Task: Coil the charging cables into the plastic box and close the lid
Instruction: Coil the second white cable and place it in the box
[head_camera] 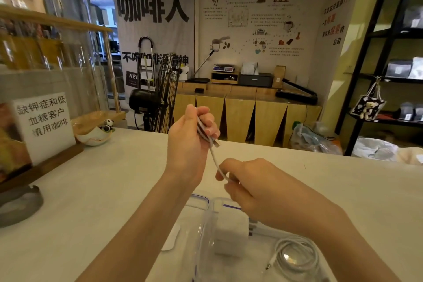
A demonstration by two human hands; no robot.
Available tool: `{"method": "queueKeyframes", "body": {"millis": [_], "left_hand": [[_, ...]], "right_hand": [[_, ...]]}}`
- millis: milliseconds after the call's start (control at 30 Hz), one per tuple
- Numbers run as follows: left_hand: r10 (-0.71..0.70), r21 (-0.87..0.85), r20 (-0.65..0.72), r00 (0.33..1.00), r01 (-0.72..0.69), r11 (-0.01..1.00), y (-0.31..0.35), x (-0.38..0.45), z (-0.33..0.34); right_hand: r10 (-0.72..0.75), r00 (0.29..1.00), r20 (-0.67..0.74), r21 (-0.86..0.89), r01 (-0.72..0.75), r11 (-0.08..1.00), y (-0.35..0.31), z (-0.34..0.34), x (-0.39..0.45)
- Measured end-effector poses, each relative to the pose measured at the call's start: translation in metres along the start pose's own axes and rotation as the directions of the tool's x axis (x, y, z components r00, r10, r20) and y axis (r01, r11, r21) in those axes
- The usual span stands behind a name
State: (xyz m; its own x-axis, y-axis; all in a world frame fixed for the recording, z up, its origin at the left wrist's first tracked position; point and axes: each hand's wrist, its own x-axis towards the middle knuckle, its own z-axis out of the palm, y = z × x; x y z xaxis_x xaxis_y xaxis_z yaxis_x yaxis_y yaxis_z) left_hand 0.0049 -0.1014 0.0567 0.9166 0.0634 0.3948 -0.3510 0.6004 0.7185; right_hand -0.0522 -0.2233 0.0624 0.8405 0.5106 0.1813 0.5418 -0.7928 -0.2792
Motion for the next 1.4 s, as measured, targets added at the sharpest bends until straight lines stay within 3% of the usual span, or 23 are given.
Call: {"method": "queueKeyframes", "body": {"millis": [67, 167, 233, 300, 400, 467, 533, 667, 733, 800, 867, 967, 1033, 1133, 1267, 1400], "left_hand": [[0.111, 0.271, 0.002, 0.994, -0.108, 0.957, -0.001, -0.003, 0.000], [0.228, 0.561, 0.151, 0.962, -0.273, 0.781, 0.002, -0.004, 0.002], [0.214, 0.693, 0.266, 0.940, -0.340, 0.636, 0.002, -0.007, 0.005], [0.100, 0.770, 0.323, 0.941, -0.323, 0.551, 0.001, -0.010, 0.006], [-0.233, 0.766, 0.359, 0.904, -0.143, 0.626, 0.005, -0.012, 0.007], [-0.447, 0.713, 0.364, 0.817, 0.064, 0.698, 0.013, -0.010, 0.009], [-0.598, 0.682, 0.365, 0.714, 0.232, 0.694, 0.021, -0.007, 0.009], [-0.689, 0.635, 0.452, 0.566, 0.339, 0.695, 0.028, 0.000, -0.005], [-0.703, 0.584, 0.490, 0.514, 0.405, 0.703, 0.029, 0.004, -0.013], [-0.715, 0.520, 0.509, 0.479, 0.490, 0.699, 0.031, 0.008, -0.018], [-0.720, 0.495, 0.492, 0.490, 0.522, 0.694, 0.032, 0.010, -0.019], [-0.713, 0.572, 0.391, 0.582, 0.453, 0.684, 0.031, 0.011, -0.019], [-0.691, 0.621, 0.303, 0.657, 0.414, 0.666, 0.028, 0.011, -0.019], [-0.646, 0.624, 0.244, 0.724, 0.393, 0.676, 0.025, 0.011, -0.018], [-0.606, 0.499, 0.350, 0.714, 0.405, 0.766, 0.033, 0.009, -0.018], [-0.453, 0.165, 0.507, 0.734, 0.433, 0.886, 0.050, 0.008, -0.018]], "right_hand": [[-0.009, 0.999, -0.049, -0.010, 0.008, 1.000, -0.003, -0.004, -0.001], [-0.048, 0.986, -0.162, -0.107, 0.031, 0.994, -0.001, -0.013, -0.001], [-0.156, 0.960, -0.232, -0.184, 0.115, 0.976, -0.001, -0.016, -0.002], [-0.332, 0.893, -0.302, -0.310, 0.237, 0.921, 0.005, -0.018, -0.001], [-0.428, 0.776, -0.463, -0.265, 0.339, 0.903, 0.020, -0.021, -0.001], [-0.412, 0.748, -0.520, -0.158, 0.390, 0.907, 0.025, -0.025, 0.000], [-0.366, 0.736, -0.569, -0.046, 0.416, 0.908, 0.028, -0.026, 0.003], [-0.178, 0.809, -0.560, 0.204, 0.343, 0.917, 0.032, -0.022, 0.009], [-0.176, 0.834, -0.523, 0.178, 0.308, 0.935, 0.036, -0.020, 0.011], [-0.181, 0.838, -0.515, 0.045, 0.237, 0.970, 0.040, -0.017, 0.013], [-0.148, 0.845, -0.515, -0.058, 0.138, 0.989, 0.042, -0.013, 0.017], [-0.067, 0.919, -0.389, -0.061, 0.047, 0.997, 0.043, -0.013, 0.027], [0.012, 0.949, -0.316, 0.080, 0.014, 0.997, 0.047, -0.012, 0.039], [0.080, 0.917, -0.390, 0.323, 0.055, 0.945, 0.054, -0.003, 0.057], [0.039, 0.876, -0.480, 0.391, 0.174, 0.904, 0.046, -0.001, 0.069], [0.043, 0.861, -0.507, 0.457, 0.226, 0.861, 0.030, -0.005, 0.073]]}}
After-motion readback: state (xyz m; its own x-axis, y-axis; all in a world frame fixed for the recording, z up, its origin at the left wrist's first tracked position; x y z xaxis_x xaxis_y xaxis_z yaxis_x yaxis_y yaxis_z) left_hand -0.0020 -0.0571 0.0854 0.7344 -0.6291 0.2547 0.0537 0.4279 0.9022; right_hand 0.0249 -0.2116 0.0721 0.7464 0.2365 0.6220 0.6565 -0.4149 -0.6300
